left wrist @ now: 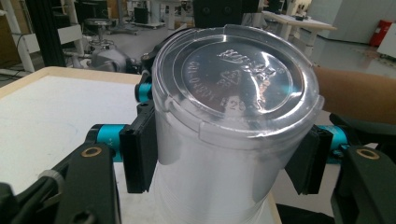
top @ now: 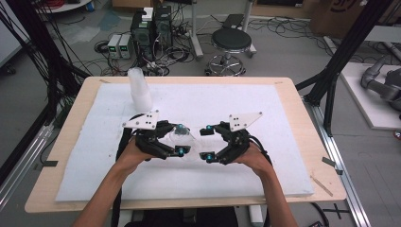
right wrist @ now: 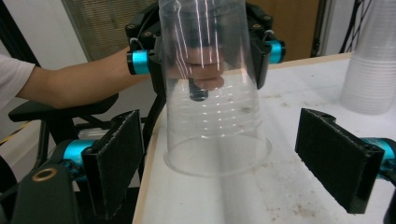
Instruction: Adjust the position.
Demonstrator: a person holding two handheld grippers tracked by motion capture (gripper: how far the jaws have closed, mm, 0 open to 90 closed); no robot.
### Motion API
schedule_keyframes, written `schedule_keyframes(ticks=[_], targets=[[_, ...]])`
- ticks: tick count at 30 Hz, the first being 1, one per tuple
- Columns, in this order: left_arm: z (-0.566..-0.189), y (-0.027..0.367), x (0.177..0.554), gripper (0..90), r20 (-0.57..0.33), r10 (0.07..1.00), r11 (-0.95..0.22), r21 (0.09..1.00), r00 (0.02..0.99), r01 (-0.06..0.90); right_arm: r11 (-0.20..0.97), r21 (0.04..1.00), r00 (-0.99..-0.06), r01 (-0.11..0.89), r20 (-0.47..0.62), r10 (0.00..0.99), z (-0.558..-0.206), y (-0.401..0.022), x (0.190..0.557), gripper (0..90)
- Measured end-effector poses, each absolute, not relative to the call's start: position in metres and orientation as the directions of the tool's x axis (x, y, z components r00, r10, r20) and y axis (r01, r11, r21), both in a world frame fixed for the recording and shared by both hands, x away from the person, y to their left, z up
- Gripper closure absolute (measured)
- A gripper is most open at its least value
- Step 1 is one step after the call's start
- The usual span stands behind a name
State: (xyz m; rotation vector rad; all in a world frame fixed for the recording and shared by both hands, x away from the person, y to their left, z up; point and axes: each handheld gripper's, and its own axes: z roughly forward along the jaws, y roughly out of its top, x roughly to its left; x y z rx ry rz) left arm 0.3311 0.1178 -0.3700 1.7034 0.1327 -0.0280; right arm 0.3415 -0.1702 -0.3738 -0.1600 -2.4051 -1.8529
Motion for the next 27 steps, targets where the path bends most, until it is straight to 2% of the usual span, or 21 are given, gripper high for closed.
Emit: schedule_keyframes(ticks=[18,27], targets=[[-0.369,0.111,0.329,36.4,-0.097,0.054,-0.123,0.987,0.994,0.103,0.259,0.955,-0.988,0.145,0.153,-0.010,-0.382,-0.144,0.341,15.0],[-0.368,0.112,0.329,36.4,-0.099,0.051,-0.110,0.989,0.994,0.104,0.245,0.957,-0.987,0.156,0.160,0.005,-0.387,-0.140,0.341,15.1]])
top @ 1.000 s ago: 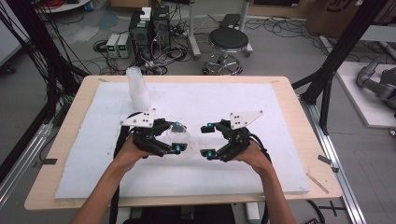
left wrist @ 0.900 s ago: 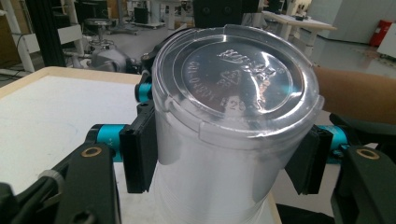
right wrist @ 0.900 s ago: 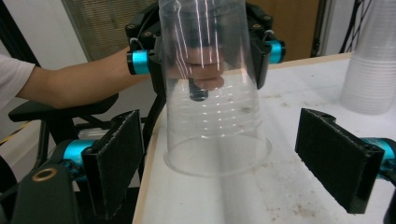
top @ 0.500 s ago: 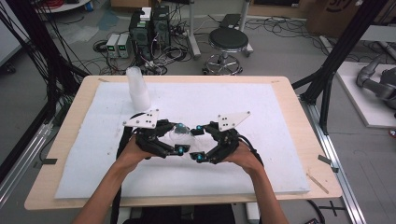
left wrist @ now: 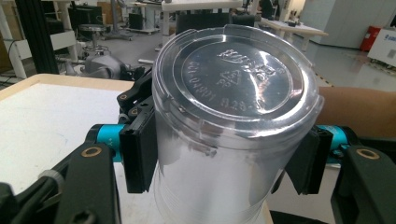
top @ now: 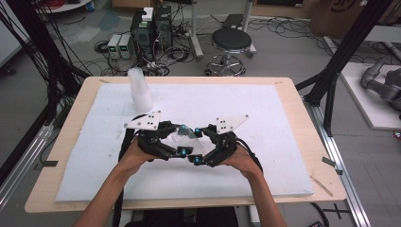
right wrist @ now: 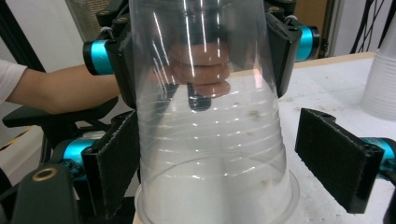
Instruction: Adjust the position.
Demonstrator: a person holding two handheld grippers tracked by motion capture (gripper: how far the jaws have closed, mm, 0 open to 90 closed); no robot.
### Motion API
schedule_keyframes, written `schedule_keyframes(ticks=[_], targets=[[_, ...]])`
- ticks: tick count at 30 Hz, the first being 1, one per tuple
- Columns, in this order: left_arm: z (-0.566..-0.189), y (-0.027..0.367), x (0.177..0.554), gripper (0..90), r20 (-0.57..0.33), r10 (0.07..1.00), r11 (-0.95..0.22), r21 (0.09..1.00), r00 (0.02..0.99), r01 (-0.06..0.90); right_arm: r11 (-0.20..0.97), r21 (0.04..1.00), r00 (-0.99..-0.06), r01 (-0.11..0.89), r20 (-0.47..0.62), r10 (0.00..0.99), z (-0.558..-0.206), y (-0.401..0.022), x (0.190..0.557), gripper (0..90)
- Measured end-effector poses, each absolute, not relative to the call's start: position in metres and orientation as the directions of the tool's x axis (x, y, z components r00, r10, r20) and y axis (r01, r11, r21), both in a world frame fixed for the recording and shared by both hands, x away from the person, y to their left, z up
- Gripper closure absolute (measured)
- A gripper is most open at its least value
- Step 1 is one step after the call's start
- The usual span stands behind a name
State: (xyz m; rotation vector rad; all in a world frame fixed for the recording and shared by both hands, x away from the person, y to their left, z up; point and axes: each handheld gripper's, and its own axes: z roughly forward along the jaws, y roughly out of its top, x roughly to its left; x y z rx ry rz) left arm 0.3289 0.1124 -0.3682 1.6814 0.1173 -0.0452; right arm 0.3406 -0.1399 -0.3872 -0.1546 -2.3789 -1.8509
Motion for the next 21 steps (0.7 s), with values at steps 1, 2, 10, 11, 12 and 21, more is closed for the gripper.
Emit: schedule_keyframes(ticks=[1,2,10,11,12,21], targets=[[-0.3683,0.1121,0.3289,36.4,-0.099,0.053,-0.109,0.989,0.994,0.104,0.244,0.957,-0.987,0.157,0.160,0.006,-0.3875,-0.1397,0.3406,15.1],[-0.3684,0.1121,0.3289,36.4,-0.099,0.053,-0.108,0.989,0.994,0.105,0.239,0.959,-0.987,0.154,0.158,0.004,-0.3881,-0.1392,0.3407,15.1],[-0.3692,0.1106,0.3287,36.4,-0.103,0.049,-0.107,0.988,0.993,0.108,0.233,0.961,-0.988,0.146,0.152,-0.006,-0.3898,-0.1377,0.3402,19.2],[-0.3694,0.1106,0.3287,36.4,-0.104,0.049,-0.108,0.988,0.993,0.108,0.229,0.963,-0.989,0.140,0.146,-0.010,-0.3899,-0.1371,0.3403,19.6],[-0.3695,0.1103,0.3287,36.4,-0.104,0.049,-0.107,0.988,0.993,0.108,0.230,0.963,-0.989,0.141,0.148,-0.012,-0.3899,-0.1370,0.3399,20.4],[-0.3708,0.1108,0.3297,36.4,-0.105,0.046,-0.109,0.988,0.993,0.109,0.235,0.964,-0.991,0.124,0.134,-0.026,-0.3896,-0.1363,0.3393,27.2]])
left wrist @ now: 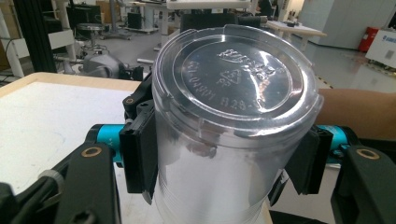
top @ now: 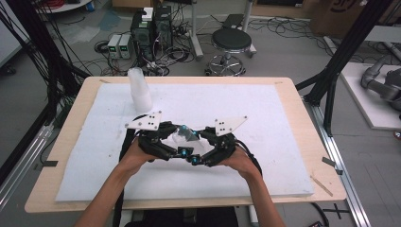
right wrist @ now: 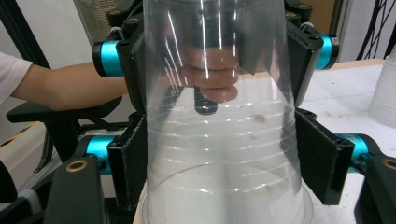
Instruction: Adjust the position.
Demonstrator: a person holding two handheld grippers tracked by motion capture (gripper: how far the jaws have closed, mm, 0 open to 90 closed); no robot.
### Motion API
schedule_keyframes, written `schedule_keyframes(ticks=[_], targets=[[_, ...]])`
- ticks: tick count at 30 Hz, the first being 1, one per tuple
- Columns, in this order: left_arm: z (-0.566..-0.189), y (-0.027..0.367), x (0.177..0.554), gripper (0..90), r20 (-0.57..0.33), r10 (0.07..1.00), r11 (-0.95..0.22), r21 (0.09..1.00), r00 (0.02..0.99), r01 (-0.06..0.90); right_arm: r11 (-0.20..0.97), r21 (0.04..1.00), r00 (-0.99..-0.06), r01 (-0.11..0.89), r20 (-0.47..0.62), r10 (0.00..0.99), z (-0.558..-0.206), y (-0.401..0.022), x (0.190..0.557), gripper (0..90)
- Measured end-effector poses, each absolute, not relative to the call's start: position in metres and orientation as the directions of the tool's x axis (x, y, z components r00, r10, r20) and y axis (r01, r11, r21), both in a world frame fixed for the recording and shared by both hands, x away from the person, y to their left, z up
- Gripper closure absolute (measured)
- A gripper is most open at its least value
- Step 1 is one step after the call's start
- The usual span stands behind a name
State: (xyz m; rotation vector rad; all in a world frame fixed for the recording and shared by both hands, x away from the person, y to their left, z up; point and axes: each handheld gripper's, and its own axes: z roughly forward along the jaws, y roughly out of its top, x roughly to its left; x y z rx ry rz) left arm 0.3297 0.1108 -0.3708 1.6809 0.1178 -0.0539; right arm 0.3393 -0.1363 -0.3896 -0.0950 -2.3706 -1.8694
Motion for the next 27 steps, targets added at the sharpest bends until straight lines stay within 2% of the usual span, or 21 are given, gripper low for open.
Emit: schedule_keyframes(ticks=[17,24,27], targets=[[-0.3726,0.1112,0.3308,35.3,-0.113,0.048,-0.116,0.986,0.992,0.118,0.250,0.962,-0.993,0.109,0.117,-0.020,-0.3892,-0.1367,0.3389,33.5],[-0.3725,0.1137,0.3330,9.7,-0.124,0.087,-0.090,0.987,0.988,0.132,0.255,0.960,-0.993,0.115,0.120,-0.003,-0.3885,-0.1387,0.3389,33.5],[-0.3707,0.1179,0.3324,6.0,-0.109,0.089,-0.091,0.989,0.990,0.117,0.259,0.958,-0.992,0.119,0.123,0.003,-0.3885,-0.1400,0.3394,33.5]])
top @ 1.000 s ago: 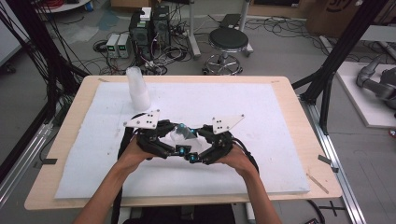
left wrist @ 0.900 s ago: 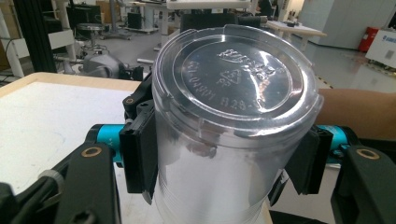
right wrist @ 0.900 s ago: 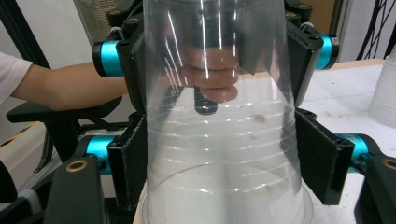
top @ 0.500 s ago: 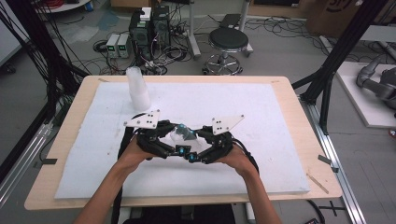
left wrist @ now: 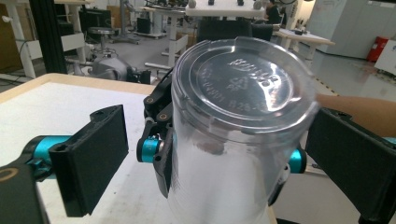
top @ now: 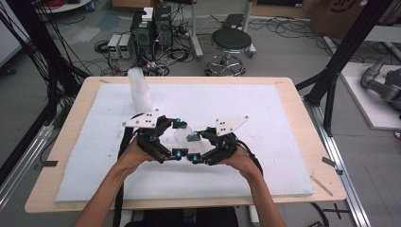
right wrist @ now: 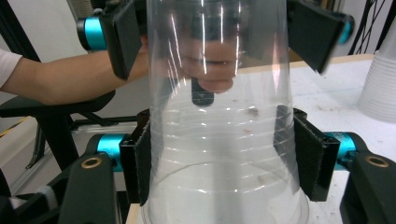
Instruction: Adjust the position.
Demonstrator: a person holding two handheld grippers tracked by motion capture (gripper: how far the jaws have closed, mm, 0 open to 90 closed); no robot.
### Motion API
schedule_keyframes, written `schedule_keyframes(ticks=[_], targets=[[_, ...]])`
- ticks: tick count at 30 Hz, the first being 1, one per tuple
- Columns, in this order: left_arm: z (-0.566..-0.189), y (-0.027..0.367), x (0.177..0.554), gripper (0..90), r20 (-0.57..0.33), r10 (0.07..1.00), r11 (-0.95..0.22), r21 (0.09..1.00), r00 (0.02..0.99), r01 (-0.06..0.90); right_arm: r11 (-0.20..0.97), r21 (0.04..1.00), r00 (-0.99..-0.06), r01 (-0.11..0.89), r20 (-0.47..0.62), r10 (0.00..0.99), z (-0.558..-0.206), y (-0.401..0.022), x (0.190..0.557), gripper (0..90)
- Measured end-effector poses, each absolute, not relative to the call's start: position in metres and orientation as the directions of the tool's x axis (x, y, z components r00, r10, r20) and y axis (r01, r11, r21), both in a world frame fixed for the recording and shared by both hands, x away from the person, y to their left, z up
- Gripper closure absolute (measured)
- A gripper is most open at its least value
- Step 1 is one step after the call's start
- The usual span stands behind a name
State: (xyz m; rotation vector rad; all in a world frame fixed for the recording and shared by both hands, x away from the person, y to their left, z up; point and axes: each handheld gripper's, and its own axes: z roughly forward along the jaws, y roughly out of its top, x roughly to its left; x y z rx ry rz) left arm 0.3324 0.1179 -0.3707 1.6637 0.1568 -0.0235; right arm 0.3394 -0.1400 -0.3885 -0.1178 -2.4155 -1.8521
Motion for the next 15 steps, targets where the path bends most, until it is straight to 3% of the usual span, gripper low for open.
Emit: schedule_keyframes(ticks=[9,15], targets=[[-0.365,0.126,0.331,6.0,-0.075,0.139,-0.217,0.971,0.987,0.104,0.318,0.941,-0.993,0.117,0.112,0.033,-0.388,-0.145,0.341,33.5],[-0.354,0.133,0.330,6.0,-0.059,0.190,-0.341,0.932,0.980,0.122,0.428,0.898,-0.995,0.104,0.089,0.053,-0.378,-0.149,0.340,33.3]])
